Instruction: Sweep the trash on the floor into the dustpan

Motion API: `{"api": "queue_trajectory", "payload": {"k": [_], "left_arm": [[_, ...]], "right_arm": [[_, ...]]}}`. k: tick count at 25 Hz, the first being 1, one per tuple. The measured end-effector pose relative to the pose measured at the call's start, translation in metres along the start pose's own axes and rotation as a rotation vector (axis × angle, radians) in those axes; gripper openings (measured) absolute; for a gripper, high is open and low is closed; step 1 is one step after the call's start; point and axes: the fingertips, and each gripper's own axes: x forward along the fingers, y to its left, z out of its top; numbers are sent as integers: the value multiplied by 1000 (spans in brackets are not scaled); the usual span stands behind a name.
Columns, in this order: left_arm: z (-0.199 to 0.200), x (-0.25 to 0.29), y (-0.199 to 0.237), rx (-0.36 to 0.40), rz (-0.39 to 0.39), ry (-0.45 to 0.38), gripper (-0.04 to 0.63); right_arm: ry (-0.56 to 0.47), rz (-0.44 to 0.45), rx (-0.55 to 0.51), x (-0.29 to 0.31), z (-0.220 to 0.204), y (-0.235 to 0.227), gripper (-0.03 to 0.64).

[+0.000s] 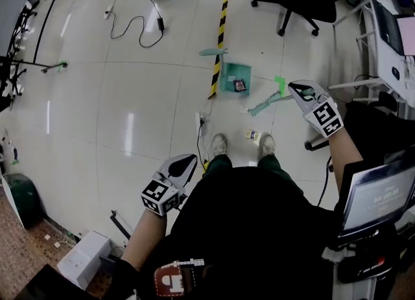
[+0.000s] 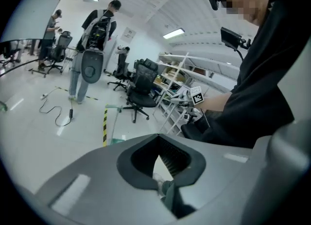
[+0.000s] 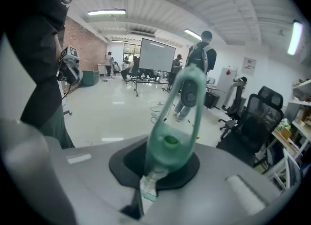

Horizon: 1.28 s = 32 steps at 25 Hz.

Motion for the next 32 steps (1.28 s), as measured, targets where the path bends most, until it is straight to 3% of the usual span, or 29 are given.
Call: {"api": "queue_trajectory", "payload": {"k": [5, 8, 13, 18, 20, 25, 32], "left_arm": [[41, 16, -58, 116, -99, -35, 2], [49, 35, -118, 210, -164, -48, 2], [3, 54, -255, 279, -203, -76, 2], [-66, 46, -391, 203, -218, -99, 2], [-91, 39, -427, 242, -211, -84, 2], [-118, 8, -468, 277, -174, -112, 2], [-131, -47, -457, 271, -150, -153, 2]], "right_arm": [[17, -107, 52, -118, -21, 30, 0], [-8, -182, 56, -193, -45, 50, 0], [-74, -249, 45, -315, -101, 114, 0], [-134, -256, 60, -421, -140, 180, 0], [-150, -249, 80, -454, -154, 205, 0], [-142, -214, 137, -496, -185, 263, 0], [-102, -231, 167, -495, -196, 322, 0]]}}
